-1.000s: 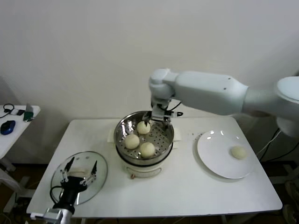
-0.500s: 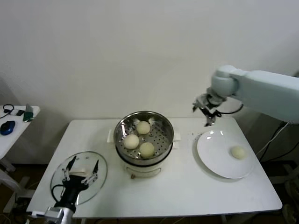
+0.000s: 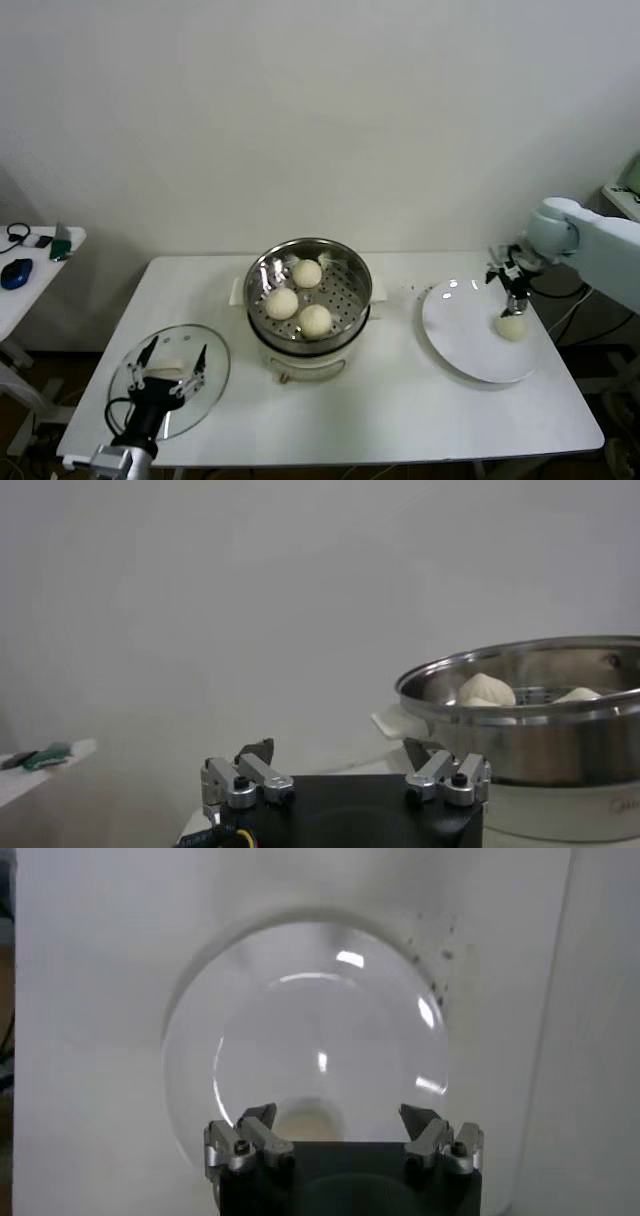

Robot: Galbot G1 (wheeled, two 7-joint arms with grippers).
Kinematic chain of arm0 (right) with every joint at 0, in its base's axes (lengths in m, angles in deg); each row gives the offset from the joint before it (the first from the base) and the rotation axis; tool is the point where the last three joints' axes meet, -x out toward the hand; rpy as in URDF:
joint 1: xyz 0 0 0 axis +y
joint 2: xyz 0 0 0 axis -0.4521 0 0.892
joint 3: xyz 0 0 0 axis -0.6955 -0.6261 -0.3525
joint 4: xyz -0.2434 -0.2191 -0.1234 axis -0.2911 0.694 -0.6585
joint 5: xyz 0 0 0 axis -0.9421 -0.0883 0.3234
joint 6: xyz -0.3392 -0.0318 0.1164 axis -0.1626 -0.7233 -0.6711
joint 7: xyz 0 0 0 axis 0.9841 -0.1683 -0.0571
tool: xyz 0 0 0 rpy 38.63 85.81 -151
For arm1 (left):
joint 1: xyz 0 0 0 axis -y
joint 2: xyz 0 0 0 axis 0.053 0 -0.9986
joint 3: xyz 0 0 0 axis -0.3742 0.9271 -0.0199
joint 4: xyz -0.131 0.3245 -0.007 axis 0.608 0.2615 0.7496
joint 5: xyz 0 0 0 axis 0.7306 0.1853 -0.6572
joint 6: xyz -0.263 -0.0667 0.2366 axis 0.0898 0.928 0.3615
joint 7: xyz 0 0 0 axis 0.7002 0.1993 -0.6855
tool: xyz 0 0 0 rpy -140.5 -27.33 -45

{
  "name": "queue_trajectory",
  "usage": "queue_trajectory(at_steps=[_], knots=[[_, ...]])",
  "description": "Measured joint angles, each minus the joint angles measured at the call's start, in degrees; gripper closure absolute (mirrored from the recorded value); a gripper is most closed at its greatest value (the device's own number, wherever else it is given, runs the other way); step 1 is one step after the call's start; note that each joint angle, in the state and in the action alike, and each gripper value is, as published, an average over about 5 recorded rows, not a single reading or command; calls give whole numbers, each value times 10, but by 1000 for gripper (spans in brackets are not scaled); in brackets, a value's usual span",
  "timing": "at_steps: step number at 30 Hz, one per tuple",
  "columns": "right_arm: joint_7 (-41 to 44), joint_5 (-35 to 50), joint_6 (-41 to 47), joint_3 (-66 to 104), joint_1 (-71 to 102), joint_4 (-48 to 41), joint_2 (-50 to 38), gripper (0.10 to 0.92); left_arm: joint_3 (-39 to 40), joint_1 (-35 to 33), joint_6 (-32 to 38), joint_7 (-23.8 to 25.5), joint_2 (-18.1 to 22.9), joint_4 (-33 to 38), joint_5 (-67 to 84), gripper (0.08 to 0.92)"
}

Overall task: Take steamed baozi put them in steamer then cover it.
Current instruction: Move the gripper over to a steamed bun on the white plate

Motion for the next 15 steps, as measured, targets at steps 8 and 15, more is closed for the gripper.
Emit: queue_trajectory(at_steps=[8,15], knots=[[5,-48,-31,109,111,-75,-4,203,2,-1,-3,0,5,-3,-7,177],[6,-98,-75,193,171,-139,11,203,4,-1,-5,-1,6,-4,-12,177]])
